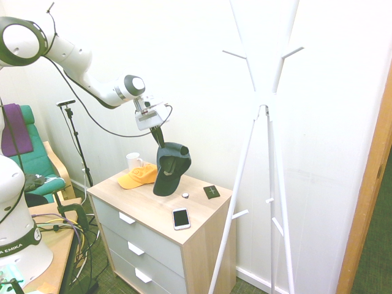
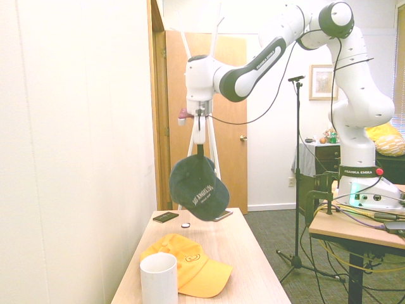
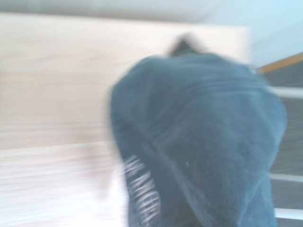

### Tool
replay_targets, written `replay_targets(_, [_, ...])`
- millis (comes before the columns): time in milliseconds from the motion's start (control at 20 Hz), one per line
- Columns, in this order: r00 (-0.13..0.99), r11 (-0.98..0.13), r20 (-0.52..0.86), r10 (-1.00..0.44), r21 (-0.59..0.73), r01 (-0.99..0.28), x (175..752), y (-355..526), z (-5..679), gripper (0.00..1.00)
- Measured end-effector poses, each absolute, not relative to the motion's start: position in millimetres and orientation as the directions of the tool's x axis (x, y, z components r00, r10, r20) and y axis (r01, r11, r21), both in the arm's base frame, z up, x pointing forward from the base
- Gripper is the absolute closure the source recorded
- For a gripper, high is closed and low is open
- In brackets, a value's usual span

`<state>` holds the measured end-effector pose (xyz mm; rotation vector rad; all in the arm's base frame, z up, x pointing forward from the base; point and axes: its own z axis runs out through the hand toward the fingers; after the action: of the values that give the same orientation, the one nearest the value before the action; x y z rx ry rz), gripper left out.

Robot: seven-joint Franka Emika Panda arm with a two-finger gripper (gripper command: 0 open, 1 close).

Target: Hang the cap

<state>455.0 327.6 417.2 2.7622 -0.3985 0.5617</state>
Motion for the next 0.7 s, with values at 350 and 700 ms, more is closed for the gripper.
replay_targets(350, [0.659, -0.83, 0.702, -0.27, 0.178, -0.529, 430, 255, 593, 1.0])
replay_targets(700, [0.478, -0.683, 0.863, -0.163, 0.251, -0.686, 416, 200, 685, 1.0])
